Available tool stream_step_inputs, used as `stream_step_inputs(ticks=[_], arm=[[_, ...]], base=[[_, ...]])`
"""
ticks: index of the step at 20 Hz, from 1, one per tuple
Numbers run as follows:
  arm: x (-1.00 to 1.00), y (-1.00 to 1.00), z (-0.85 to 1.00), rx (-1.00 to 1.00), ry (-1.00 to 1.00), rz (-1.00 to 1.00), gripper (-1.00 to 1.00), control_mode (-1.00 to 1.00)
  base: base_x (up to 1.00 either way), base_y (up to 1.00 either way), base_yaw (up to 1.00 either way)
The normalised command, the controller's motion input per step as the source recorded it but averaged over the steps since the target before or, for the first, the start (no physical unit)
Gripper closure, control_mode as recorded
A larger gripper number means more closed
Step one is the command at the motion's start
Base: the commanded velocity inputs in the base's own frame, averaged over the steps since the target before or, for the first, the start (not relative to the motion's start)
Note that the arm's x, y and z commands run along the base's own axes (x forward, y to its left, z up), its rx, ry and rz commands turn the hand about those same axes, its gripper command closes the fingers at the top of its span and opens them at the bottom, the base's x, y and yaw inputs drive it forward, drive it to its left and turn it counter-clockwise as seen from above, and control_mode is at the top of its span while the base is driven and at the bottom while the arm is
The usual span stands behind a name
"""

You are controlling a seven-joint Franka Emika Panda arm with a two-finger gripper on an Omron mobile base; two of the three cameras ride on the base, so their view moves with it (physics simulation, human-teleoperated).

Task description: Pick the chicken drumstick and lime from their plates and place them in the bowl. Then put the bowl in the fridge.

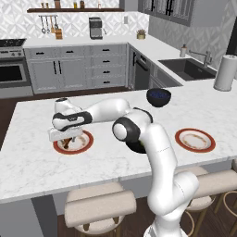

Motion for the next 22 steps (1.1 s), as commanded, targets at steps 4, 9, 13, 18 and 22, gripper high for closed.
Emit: stream_step_inputs(ticks=[4,9,13,18,22], arm=[[-0.49,-0.55,0.36,0.01,-0.03,0.0,1.0,-1.0],[-0.72,-0.87,0.67,0.05,-0.02,0.0,1.0,-1.0],[-0.57,-1.0,0.43,0.03,-0.05,0.0,1.0,-1.0],[-0.1,-1.0,0.24,0.04,0.0,0.0,1.0,-1.0],[-0.01,-1.0,0.04,0.01,-0.03,0.0,1.0,-1.0]], base=[[0.0,0.0,0.0],[0.0,0.0,0.0],[0.0,0.0,0.0],[0.0,0.0,0.0],[0.0,0.0,0.0]])
